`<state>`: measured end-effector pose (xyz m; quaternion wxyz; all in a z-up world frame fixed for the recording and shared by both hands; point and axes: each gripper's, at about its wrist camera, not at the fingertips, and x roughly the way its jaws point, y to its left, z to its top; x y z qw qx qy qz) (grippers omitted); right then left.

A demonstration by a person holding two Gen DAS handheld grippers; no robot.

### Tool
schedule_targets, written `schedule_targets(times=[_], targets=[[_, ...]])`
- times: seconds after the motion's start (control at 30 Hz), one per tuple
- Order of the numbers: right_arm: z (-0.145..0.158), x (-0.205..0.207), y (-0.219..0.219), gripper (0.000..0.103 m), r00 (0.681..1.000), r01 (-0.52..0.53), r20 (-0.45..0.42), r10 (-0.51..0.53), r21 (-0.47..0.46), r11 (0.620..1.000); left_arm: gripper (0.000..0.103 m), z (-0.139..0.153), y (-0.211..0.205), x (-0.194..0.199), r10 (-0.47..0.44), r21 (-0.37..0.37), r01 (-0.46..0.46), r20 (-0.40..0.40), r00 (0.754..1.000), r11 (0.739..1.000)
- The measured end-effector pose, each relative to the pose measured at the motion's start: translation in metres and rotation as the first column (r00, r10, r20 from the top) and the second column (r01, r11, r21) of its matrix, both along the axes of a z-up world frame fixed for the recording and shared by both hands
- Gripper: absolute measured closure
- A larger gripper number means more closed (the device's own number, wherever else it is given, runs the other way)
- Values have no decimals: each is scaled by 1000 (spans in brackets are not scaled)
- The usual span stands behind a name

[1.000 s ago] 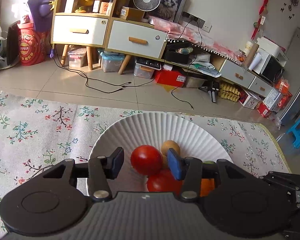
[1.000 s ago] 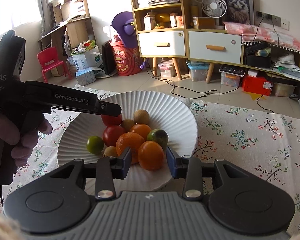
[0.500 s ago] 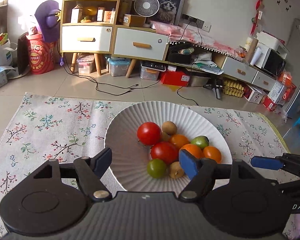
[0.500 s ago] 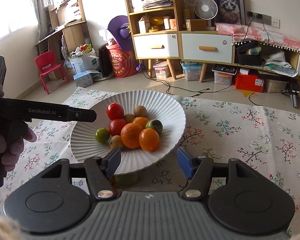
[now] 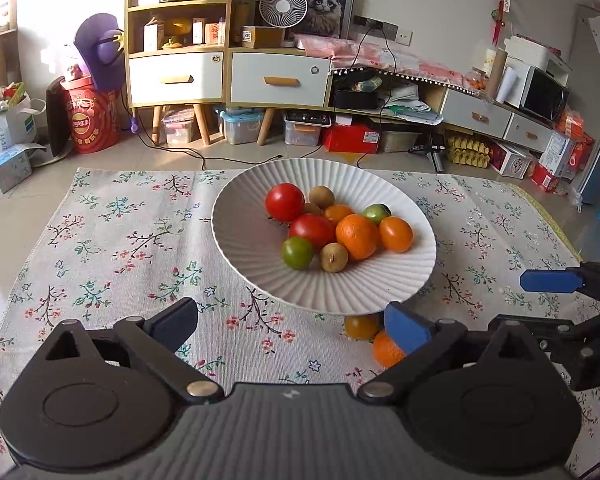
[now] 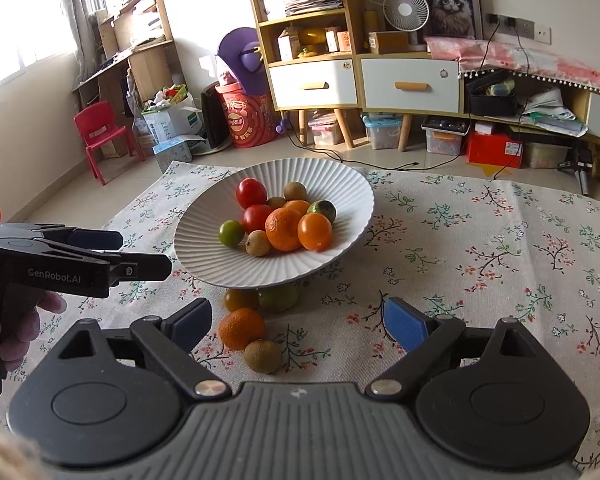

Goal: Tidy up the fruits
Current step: 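Withdraw both tools from the bowl back toward the fruit pile, then grasp an orange mandarin with the left tool while the right tool grasps a brown kiwi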

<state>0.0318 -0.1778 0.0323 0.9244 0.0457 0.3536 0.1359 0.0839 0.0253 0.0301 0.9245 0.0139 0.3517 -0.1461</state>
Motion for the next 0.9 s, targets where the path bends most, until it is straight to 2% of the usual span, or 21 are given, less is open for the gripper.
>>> schedule_targets(times=[0.2, 0.43, 0.6, 0.7, 0.9], targets=[[-3, -14, 1, 5, 1000, 17, 11, -17, -8, 1000, 6, -3, 1, -17, 30, -6, -30, -4, 1000, 1000], [-16, -27, 4, 4, 999, 19, 36, -18, -25, 1000, 6, -22, 6, -34, 59, -10, -60, -26, 998, 998], [-25, -30, 13, 4, 998, -10, 57, 14, -72, 997, 6, -29, 6, -40, 46, 55, -47, 16, 999, 997], [-30, -28, 18, 12, 997, -32, 67, 37, -76, 997, 6, -33, 8, -39, 47, 33, -47, 10, 999, 998], [-37, -19, 28, 43, 993, -102, 48, 106, -81, 991, 6, -41, 12, -35, 68, -28, -69, -26, 997, 997]])
